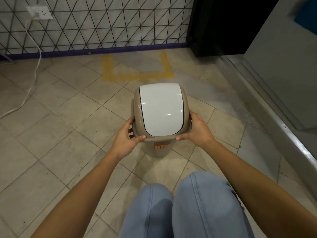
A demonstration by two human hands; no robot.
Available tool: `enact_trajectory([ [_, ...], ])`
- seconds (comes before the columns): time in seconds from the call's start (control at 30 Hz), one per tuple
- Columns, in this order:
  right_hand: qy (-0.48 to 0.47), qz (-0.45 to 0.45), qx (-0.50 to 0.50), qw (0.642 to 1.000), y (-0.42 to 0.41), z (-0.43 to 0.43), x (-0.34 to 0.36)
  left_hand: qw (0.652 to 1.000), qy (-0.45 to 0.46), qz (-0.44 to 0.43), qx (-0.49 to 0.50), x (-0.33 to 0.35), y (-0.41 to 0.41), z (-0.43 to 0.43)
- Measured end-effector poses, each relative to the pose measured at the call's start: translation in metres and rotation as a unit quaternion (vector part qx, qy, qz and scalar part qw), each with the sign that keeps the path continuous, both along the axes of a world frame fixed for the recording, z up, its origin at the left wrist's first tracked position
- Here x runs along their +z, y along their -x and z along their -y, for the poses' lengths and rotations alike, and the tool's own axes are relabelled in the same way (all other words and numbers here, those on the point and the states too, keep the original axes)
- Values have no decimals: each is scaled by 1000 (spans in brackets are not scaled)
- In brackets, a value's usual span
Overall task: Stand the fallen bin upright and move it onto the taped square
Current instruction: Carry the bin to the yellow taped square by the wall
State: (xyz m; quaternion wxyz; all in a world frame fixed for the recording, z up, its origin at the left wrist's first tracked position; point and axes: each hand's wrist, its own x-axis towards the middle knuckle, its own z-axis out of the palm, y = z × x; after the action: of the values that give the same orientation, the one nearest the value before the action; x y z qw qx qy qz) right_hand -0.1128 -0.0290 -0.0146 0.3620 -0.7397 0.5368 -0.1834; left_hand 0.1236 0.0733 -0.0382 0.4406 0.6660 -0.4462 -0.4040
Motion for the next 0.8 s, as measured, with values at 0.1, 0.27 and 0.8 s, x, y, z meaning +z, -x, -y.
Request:
enact_trajectory([
  [0.1, -3, 10, -10, 1000, -7, 10, -1, 1000, -7, -12, 12, -1, -5, 13],
  [0.27, -5, 20, -18, 1000, -17, 32, -1, 999, -10, 6, 36, -2, -9, 34],
  [0.8, -5, 43, 11, 999, -50, 133, 0, 994, -8, 0, 113, 0, -23, 119],
])
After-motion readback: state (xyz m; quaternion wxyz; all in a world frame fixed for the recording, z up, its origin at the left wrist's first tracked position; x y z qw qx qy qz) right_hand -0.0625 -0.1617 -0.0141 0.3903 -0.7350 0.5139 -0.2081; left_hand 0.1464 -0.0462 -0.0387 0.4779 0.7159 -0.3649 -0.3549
